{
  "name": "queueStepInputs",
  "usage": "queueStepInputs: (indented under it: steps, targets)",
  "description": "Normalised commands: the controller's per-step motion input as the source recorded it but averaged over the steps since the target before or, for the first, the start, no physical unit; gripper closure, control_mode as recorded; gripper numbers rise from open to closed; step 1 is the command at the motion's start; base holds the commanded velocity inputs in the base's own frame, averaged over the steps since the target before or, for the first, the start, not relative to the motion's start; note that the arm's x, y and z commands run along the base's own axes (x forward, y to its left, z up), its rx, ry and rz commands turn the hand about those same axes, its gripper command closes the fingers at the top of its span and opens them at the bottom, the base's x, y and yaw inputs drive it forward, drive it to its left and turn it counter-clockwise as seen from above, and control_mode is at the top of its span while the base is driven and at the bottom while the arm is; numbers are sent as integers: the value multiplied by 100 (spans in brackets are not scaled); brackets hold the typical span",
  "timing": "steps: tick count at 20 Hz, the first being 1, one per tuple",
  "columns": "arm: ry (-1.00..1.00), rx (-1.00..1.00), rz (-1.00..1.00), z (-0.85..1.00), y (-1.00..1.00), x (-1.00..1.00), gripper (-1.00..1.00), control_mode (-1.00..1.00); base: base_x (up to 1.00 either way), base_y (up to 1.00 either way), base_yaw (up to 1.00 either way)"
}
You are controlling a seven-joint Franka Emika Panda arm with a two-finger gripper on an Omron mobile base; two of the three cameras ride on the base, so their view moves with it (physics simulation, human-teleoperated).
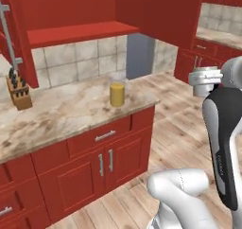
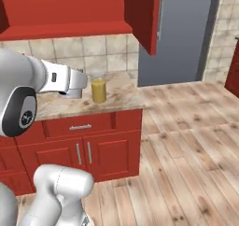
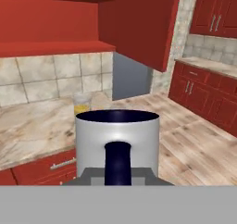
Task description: There is a tray on the dining counter. Grab the cup, mug, and pitcher and place them on the tray. The pitcher may be placed next to the tray if it cannot fit the tray.
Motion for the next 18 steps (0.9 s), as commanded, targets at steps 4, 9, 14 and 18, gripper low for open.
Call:
queueStepInputs:
  steps: [4,9,14,18]
  targets:
    - [0,0,0,0,0,0,100,100,-38,-6,-78]
    - [0,0,0,0,0,0,100,100,-9,0,-86]
    - [0,0,0,0,0,0,100,100,5,0,-77]
    - [0,0,0,0,0,0,100,100,34,0,-66]
